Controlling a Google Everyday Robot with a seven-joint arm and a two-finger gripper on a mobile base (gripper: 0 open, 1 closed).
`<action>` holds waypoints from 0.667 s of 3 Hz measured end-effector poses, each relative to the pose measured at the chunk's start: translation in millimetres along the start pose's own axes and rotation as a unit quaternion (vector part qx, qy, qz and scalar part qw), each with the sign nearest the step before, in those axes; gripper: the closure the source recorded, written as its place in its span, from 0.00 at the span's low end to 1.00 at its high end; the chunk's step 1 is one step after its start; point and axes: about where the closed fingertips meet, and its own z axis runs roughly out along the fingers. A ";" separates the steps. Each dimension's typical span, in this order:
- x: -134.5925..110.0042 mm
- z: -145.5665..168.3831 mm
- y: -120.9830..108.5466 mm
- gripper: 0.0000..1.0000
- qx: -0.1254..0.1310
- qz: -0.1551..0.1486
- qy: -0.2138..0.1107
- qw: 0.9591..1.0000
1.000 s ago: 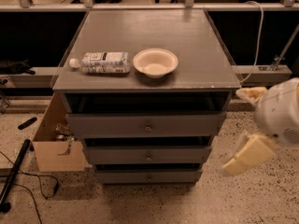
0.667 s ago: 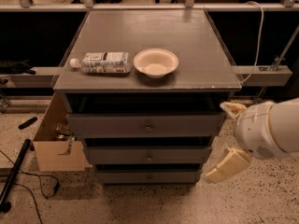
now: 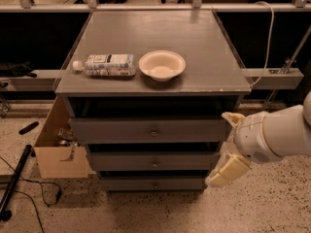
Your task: Open bottom drawer
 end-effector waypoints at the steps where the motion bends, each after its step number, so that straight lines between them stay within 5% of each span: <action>1: -4.7 -0.9 7.7 0.00 -0.003 -0.010 -0.006 1.000; 2: 2.3 32.3 16.6 0.00 -0.027 -0.022 -0.022 0.999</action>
Offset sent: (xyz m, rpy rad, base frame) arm 0.0072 0.0346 -0.0968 0.1074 0.0504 0.1406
